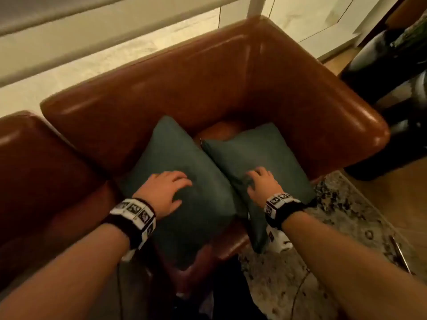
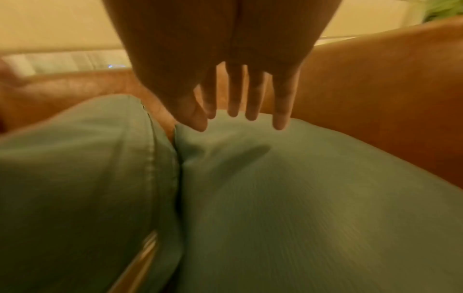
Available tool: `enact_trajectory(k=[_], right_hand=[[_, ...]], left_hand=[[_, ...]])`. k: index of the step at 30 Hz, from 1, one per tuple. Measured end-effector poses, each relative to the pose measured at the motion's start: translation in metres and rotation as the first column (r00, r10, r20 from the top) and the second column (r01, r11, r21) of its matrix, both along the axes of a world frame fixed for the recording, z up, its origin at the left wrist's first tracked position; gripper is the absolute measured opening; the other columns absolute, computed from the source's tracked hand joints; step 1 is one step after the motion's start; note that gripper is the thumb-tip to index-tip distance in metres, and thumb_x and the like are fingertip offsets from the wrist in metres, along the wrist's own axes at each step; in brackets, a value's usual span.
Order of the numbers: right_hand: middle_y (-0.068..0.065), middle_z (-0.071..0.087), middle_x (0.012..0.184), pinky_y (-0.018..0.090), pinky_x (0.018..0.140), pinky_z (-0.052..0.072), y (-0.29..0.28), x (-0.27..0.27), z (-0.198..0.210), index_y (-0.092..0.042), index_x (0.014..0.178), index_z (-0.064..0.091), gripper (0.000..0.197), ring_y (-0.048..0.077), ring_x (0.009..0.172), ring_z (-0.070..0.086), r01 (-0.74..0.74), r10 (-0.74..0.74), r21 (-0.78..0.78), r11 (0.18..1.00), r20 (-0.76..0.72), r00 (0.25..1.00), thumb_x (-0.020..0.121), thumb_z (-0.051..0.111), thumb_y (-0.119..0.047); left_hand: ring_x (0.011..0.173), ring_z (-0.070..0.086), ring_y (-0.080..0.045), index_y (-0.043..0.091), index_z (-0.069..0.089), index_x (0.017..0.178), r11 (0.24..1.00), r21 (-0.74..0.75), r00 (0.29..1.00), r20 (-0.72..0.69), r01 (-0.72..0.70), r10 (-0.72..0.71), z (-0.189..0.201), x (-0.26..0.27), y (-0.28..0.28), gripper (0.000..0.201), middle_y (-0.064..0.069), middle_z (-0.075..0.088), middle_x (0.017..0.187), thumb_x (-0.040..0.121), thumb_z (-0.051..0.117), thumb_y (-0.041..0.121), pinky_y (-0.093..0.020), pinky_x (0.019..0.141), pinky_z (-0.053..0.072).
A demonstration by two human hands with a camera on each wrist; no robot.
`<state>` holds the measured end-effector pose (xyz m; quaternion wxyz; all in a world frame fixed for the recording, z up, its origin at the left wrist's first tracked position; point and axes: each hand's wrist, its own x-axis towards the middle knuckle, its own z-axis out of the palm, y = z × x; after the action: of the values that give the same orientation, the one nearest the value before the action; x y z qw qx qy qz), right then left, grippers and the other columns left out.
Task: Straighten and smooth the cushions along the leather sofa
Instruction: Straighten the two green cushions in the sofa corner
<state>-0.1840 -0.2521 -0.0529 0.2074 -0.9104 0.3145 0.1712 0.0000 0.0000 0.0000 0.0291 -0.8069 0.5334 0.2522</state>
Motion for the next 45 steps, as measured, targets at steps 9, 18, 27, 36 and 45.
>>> enact_trajectory(k=[9,18,27,36,45], right_hand=[[0.011,0.009,0.157,0.074,0.105,0.023,-0.02,0.081,-0.058,-0.035,0.152,0.002,0.11,0.041,0.145,0.01,-0.064,0.03,-0.135,0.989,-0.236,0.971,0.073,0.075,-0.058],[0.005,0.055,0.132,0.037,0.103,0.043,-0.088,0.071,0.01,-0.027,0.144,0.047,0.059,0.029,0.119,0.053,-0.087,0.076,0.067,0.994,0.162,0.984,0.089,0.064,-0.017],[0.013,0.036,0.152,0.043,0.09,0.05,-0.172,0.124,0.084,-0.024,0.157,0.002,0.074,0.035,0.119,0.055,-0.101,0.052,-0.187,0.977,-0.247,0.968,0.099,0.048,-0.027],[0.009,-0.005,0.164,0.069,0.11,0.024,-0.182,0.092,0.047,-0.061,0.138,-0.024,0.131,0.044,0.147,0.012,0.169,-0.198,-0.149,0.974,-0.211,0.957,0.053,0.073,-0.08],[0.014,0.055,0.131,0.045,0.092,0.05,-0.246,0.084,0.074,-0.052,0.15,0.001,0.104,0.036,0.114,0.057,0.227,-0.21,-0.198,0.954,0.103,0.972,0.073,0.068,-0.068]], left_hand=[[0.152,0.003,-0.026,0.037,-0.015,0.153,0.894,0.368,0.957,0.037,0.254,-0.286,-0.053,0.069,-0.119,0.141,0.004,0.012,0.164,0.053,0.083,0.062,-0.049,0.119,-0.008],[0.13,0.036,-0.014,0.039,0.053,0.129,0.922,0.353,0.974,0.1,0.157,-0.204,-0.008,0.075,-0.08,0.072,0.017,0.048,0.13,0.065,0.069,0.068,-0.039,0.117,0.019],[0.126,0.041,-0.03,0.023,0.042,0.141,0.869,0.026,0.844,0.253,-0.494,0.472,0.011,0.114,-0.035,0.086,-0.005,0.044,0.133,0.074,0.057,0.076,-0.051,0.102,0.04],[0.138,0.038,-0.032,0.036,0.019,0.144,0.769,0.127,0.778,0.165,-0.626,0.606,-0.015,0.147,-0.04,0.122,-0.004,0.04,0.15,0.046,0.078,0.075,-0.057,0.113,0.026],[0.104,0.062,-0.035,0.04,0.027,0.137,0.789,-0.05,0.772,0.178,-0.612,0.61,0.005,0.147,-0.068,0.1,-0.007,0.064,0.118,0.057,0.079,0.068,-0.05,0.089,0.048]])
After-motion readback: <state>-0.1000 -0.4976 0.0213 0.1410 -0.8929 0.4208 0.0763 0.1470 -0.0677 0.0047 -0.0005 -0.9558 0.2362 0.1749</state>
